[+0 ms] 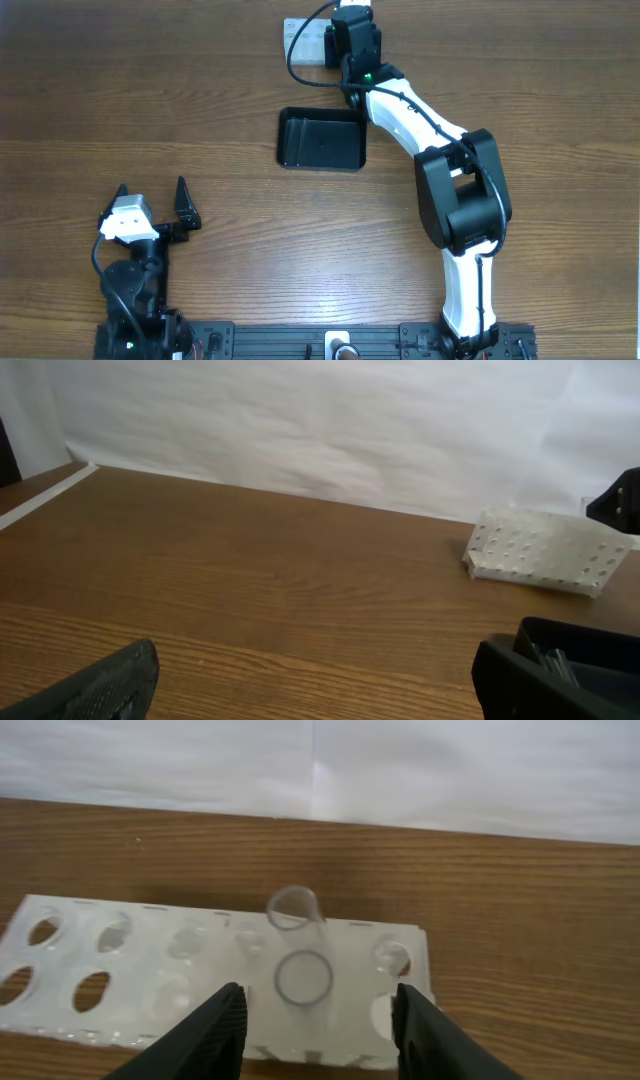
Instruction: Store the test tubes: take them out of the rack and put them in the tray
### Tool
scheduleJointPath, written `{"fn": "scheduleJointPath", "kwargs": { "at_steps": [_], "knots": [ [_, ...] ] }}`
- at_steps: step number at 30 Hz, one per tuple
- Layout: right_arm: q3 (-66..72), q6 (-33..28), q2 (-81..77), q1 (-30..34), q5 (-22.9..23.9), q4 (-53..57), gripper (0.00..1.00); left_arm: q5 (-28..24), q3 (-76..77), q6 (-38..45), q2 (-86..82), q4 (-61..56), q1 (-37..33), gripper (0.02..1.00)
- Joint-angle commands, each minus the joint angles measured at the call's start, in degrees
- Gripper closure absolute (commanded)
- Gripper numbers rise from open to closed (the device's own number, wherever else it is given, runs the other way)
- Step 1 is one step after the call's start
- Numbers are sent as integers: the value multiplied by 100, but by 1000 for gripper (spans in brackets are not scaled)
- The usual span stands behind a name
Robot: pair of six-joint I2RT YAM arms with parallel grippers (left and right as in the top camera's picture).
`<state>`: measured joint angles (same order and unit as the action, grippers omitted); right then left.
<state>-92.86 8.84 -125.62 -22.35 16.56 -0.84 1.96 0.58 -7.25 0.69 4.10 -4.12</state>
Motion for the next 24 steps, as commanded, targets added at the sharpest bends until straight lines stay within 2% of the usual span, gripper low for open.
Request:
{"fn": "scheduleJointPath", "kwargs": {
  "at_steps": [1,3,9,19,24],
  "knots": [
    [-164,-50,-107,-35,243,0,564,48,-24,85,-31,-2,26,23],
    [-164,-79,-107,-35,243,2,570,48,-24,85,-31,-2,26,20],
    [-164,-81,-107,-35,243,2,748,48,-24,85,-31,0,26,20],
    [-164,-79,-107,-59,240,42,860,48,-24,85,-31,0,26,20],
    [-164,-79,-107,-68,240,42,879,48,-24,85,-31,0,26,23]
  ]
}}
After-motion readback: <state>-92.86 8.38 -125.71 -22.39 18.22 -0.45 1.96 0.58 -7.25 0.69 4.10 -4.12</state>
